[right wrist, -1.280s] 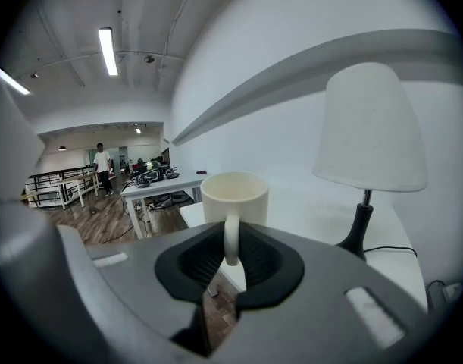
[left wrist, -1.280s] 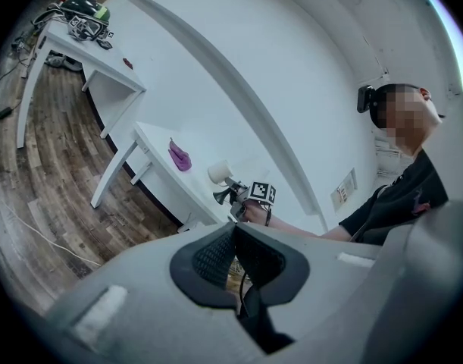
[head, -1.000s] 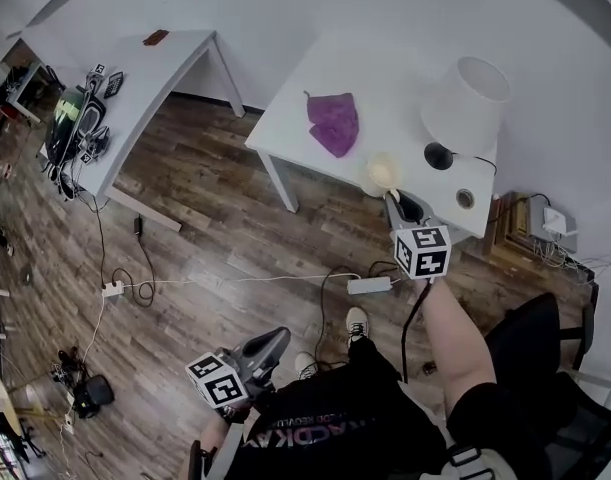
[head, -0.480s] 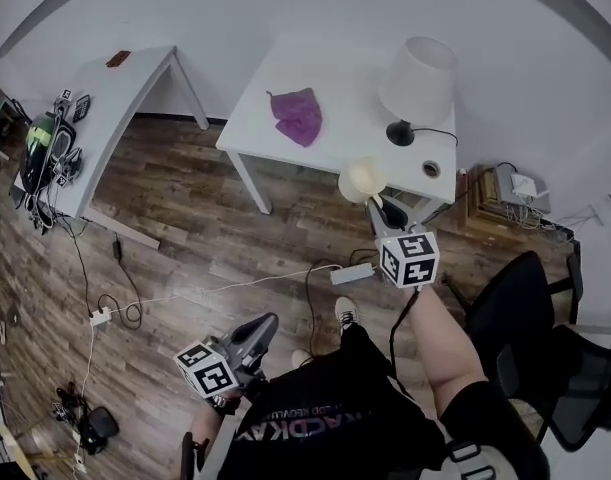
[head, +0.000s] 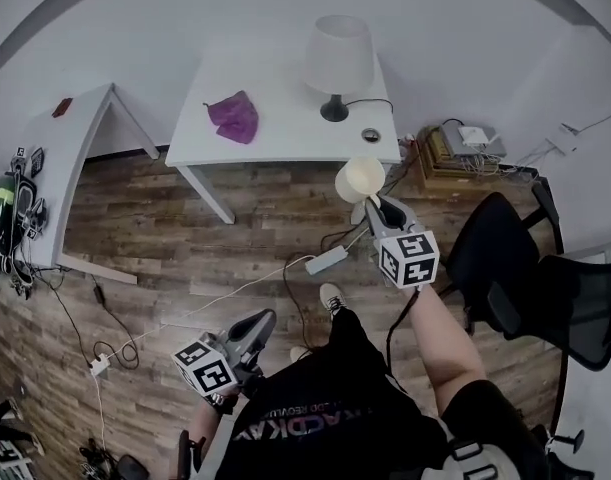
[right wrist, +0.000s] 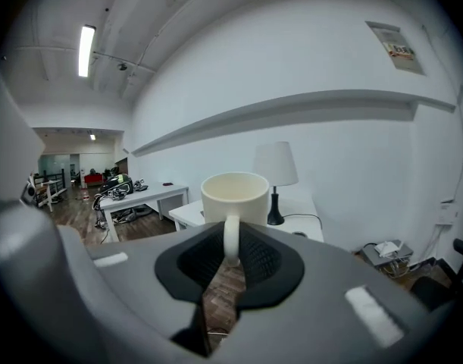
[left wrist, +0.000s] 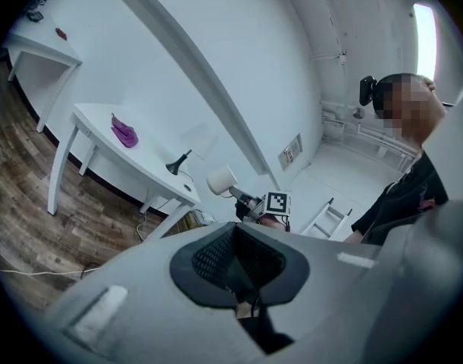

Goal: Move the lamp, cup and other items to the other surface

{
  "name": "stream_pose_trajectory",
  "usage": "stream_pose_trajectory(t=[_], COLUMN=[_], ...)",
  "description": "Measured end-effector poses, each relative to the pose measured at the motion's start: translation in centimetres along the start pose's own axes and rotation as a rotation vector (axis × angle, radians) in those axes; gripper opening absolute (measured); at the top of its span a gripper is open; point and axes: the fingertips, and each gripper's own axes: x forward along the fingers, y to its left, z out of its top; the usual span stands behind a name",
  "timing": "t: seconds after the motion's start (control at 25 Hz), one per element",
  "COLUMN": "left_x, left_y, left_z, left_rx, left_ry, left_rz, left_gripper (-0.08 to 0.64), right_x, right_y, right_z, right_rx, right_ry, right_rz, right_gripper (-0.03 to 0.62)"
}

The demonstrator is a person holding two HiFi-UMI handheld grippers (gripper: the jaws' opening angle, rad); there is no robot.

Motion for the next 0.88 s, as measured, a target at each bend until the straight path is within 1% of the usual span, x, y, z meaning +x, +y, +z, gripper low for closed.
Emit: stream_pose_trajectory(t=[0.28,0.44,0.56,0.72,0.88], left_x=[0.9,2.8,4.3,7.3,11.2], left_y=[-1.6,-3.2,-4.2,-5.5,-7.8], left_z=[-3.1,-4.5,-5.2,-5.9,-7.5], left_rx=[-0.022,-0.033,-0.031,-0.028,-0.016], left_ry=[0.118,0.177,0.208,0.249,0.3], left_rz=[-0.1,-0.174,-0.21,-0.255,-0.288], left_gripper=[0.003,0.003,0.003,0.003,0.003], right_x=[-7.8,-12.2,-15.2,-18.7,-22.6], right_y=[-4.3,-6.9,-9.2,-13.1,-18.2], right_z=[-3.5,-5.2,-5.9,-6.5,-7.7], right_rx=[0.077,0.12,0.138,0.162,0.193], right_ry=[0.027,0.042,0.042,0.026,0.019], right_rz=[-0.188,-0.29,-0.356,-0.435,-0.507], right_gripper=[0.049,0.049,0.049,0.049,0.049])
